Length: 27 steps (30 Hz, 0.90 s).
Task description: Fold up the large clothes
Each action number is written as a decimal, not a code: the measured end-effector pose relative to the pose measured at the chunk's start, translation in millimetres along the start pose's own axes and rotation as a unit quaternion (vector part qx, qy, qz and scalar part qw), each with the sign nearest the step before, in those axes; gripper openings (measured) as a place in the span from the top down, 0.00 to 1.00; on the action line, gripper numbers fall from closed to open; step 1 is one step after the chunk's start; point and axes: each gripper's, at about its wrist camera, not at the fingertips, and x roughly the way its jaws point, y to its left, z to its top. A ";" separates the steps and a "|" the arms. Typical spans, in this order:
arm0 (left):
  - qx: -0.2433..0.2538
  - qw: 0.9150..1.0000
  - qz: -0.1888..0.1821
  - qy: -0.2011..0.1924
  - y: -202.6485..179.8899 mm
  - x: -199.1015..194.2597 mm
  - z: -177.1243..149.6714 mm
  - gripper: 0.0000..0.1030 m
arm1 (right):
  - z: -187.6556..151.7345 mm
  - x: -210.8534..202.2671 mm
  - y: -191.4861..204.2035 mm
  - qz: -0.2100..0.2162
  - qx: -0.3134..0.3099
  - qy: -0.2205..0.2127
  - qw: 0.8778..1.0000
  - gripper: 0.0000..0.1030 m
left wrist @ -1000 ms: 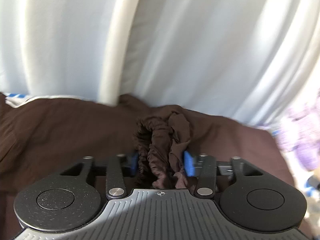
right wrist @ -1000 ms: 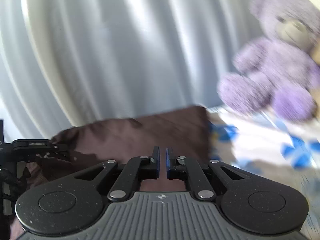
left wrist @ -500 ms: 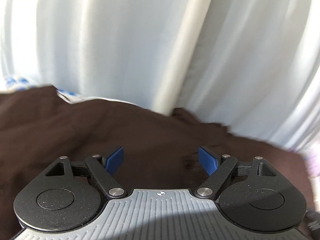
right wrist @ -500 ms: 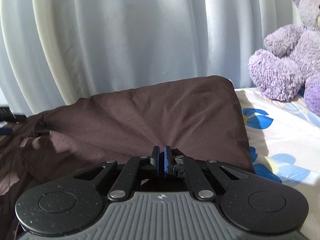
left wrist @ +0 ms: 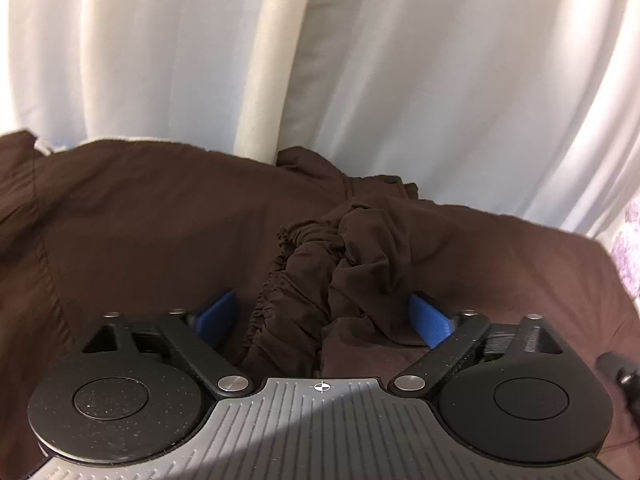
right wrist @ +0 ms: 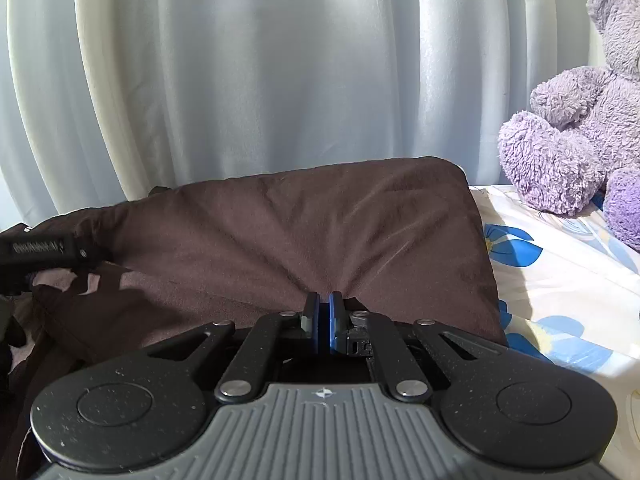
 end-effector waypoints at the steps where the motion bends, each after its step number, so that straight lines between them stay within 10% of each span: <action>1: 0.001 1.000 -0.004 -0.004 1.1 1.2 -0.9 0.00 | 0.0 -0.4 -0.2 0.000 0.000 -0.001 1.000 0.96; 11: 0.013 1.000 -0.002 0.022 -2.5 -17.0 6.3 0.00 | 3.1 0.3 6.6 -0.016 -0.024 0.006 1.000 0.96; 19: -0.105 0.992 -0.067 0.034 43.6 -63.1 12.2 0.00 | 19.6 -23.1 71.4 0.042 -0.065 0.003 0.997 0.95; 23: -0.153 0.983 -0.100 -0.002 92.4 -117.4 16.6 0.00 | 9.0 5.9 110.4 0.040 -0.119 0.061 0.990 0.95; 27: -0.217 0.972 -0.049 -0.075 173.7 -177.7 22.0 0.00 | 20.4 13.7 136.5 0.004 -0.115 0.075 0.991 0.95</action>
